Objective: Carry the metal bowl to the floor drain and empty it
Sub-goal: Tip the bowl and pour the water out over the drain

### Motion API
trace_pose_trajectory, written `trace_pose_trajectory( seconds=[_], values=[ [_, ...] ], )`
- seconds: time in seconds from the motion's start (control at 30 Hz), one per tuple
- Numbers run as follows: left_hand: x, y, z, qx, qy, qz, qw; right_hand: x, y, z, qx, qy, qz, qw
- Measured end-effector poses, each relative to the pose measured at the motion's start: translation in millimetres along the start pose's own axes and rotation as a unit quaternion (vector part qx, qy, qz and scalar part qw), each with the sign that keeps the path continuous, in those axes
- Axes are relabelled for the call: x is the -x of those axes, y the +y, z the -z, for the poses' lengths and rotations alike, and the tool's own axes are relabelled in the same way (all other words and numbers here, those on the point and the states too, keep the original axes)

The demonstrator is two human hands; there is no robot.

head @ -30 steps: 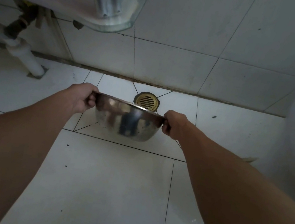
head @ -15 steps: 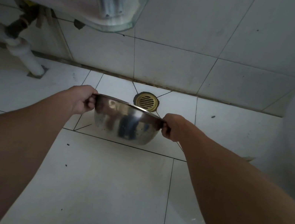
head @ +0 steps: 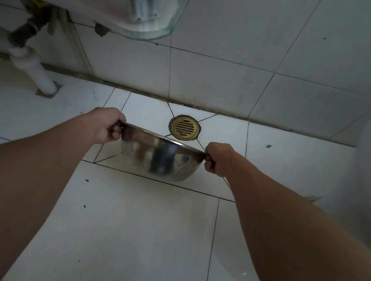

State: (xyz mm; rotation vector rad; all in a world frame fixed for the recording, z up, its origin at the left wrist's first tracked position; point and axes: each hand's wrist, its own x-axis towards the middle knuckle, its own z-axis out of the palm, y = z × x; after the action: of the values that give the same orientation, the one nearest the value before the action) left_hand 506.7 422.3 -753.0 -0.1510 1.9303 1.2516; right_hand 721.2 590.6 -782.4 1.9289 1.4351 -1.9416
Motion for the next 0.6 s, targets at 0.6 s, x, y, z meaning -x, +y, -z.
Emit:
trace_pose_trajectory(
  seconds=[0.6],
  values=[
    [2,4,0,-0.038,0.007,-0.026,0.999,-6,-13,0,-0.013,0.063,0.081,0.995]
  ],
)
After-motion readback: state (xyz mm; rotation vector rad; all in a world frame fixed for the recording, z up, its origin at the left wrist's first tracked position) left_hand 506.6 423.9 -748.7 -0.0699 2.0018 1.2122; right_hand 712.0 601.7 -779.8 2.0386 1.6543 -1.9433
